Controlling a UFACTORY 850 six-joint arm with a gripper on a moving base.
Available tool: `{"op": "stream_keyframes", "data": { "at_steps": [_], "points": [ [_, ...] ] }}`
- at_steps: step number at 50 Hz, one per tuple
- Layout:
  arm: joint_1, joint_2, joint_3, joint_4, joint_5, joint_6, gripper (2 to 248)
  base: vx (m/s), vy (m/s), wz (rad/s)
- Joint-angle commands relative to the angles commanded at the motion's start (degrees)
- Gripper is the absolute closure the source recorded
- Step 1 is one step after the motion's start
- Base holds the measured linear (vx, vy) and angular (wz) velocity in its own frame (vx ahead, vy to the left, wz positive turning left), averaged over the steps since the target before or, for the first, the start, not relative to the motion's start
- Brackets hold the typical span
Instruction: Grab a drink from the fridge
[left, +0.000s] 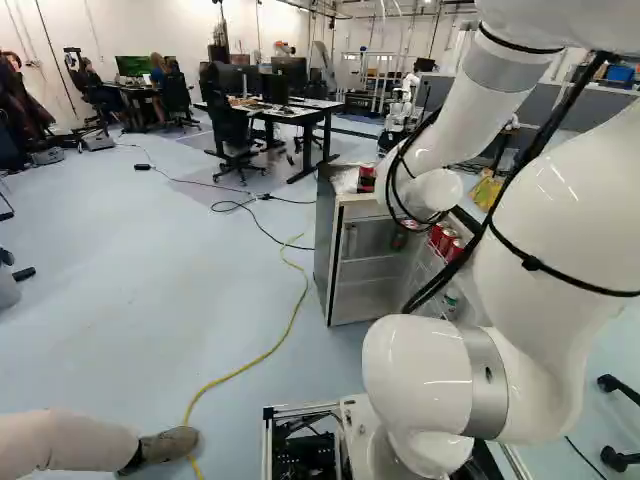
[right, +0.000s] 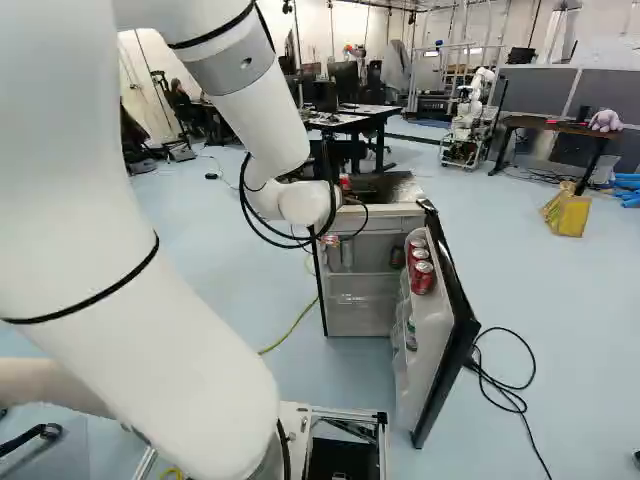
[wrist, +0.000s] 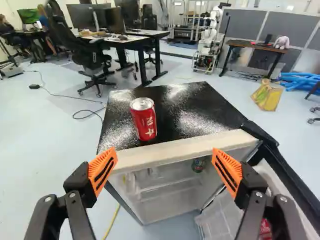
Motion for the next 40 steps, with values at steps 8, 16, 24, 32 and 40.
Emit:
{"op": "stream_keyframes", "data": {
  "at_steps": [8, 16, 24, 32, 40],
  "points": [
    [-1.7, 1.5, 0.3, 0.0, -3.1, 0.0, 3, 0.000, 0.000, 0.000],
    [-3.3, 2.6, 0.3, 0.0, -6.1, 0.0, 3, 0.000, 0.000, 0.000],
    [-4.9, 3.2, -0.2, 0.0, -9.2, 0.0, 3, 0.000, 0.000, 0.000],
    [-6.4, 3.6, -1.0, 0.0, -12.3, 0.0, 3, 0.000, 0.000, 0.000],
    [-7.9, 3.8, -1.9, 0.0, -15.4, 0.0, 3, 0.000, 0.000, 0.000]
  ]
}}
